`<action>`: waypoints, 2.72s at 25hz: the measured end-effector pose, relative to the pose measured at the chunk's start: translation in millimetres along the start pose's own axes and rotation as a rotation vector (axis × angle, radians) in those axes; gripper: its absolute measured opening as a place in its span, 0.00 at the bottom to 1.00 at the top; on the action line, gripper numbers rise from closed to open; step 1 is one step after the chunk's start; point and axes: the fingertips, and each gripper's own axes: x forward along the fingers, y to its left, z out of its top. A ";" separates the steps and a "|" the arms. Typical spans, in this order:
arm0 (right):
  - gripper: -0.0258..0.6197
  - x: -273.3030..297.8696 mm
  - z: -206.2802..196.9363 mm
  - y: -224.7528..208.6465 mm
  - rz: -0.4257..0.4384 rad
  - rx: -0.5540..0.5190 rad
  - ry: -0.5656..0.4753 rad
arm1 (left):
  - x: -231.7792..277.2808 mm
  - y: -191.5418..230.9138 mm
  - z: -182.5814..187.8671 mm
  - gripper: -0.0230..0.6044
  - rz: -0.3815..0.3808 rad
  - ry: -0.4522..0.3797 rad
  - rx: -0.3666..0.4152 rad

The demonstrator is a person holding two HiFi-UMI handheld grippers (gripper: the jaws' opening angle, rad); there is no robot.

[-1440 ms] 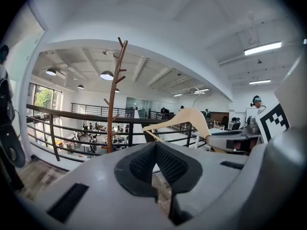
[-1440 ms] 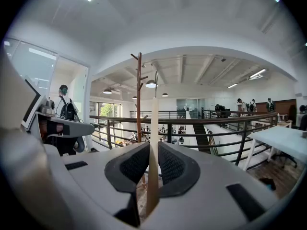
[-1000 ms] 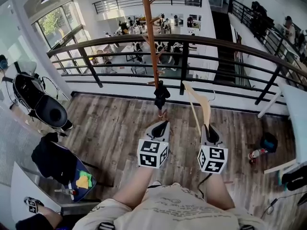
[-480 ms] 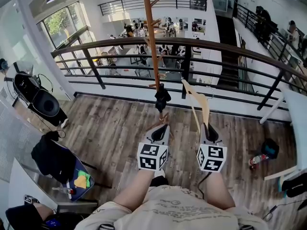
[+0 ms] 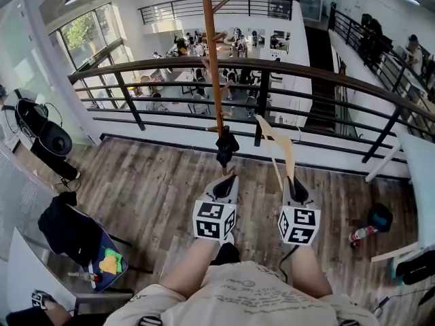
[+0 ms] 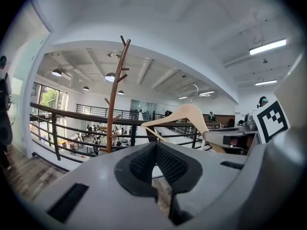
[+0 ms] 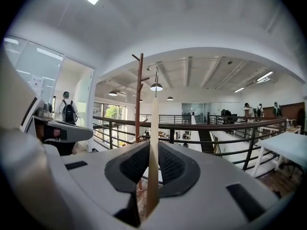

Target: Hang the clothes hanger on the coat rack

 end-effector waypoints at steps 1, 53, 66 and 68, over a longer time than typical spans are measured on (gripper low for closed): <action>0.12 3.4 0.6 -2.1 0.000 -0.002 0.001 | 4.1 0.3 1.6 0.04 -0.003 -0.002 0.000; 0.12 329.4 27.6 34.1 0.011 -0.094 0.082 | 235.6 237.2 49.7 0.04 -0.020 0.017 -0.064; 0.12 368.7 26.4 45.5 0.053 -0.122 0.110 | 251.0 267.7 52.6 0.04 0.023 0.031 -0.085; 0.12 374.8 27.0 45.3 0.070 -0.131 0.108 | 255.6 270.9 53.6 0.04 0.039 0.028 -0.090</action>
